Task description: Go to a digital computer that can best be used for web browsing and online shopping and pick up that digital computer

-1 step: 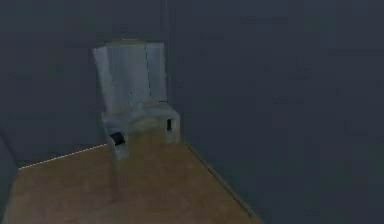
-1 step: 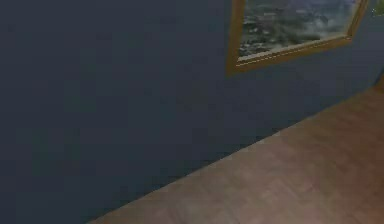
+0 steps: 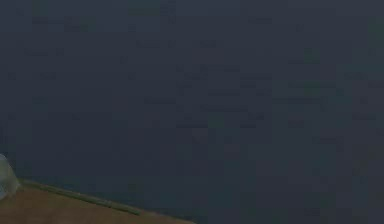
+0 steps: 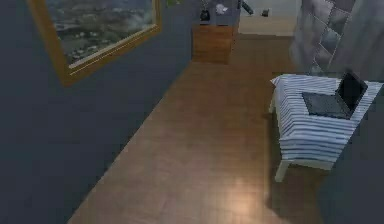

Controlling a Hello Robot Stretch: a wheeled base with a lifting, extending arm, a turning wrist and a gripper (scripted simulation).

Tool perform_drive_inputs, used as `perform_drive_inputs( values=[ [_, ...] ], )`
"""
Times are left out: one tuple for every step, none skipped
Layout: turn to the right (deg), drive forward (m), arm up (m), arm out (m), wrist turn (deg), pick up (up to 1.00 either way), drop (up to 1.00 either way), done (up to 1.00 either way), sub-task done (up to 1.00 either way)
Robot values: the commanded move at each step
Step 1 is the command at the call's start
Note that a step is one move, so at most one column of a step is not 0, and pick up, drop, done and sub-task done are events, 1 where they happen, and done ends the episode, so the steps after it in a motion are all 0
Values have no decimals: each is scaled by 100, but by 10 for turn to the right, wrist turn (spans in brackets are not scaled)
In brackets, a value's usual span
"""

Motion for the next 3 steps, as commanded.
perform_drive_inputs(
  values=[
    [450,0,0,0,0,0,0,0,0],
    [360,0,0,0,0,0,0,0,0],
    [0,80,0,0,0,0,0,0,0]
  ],
)
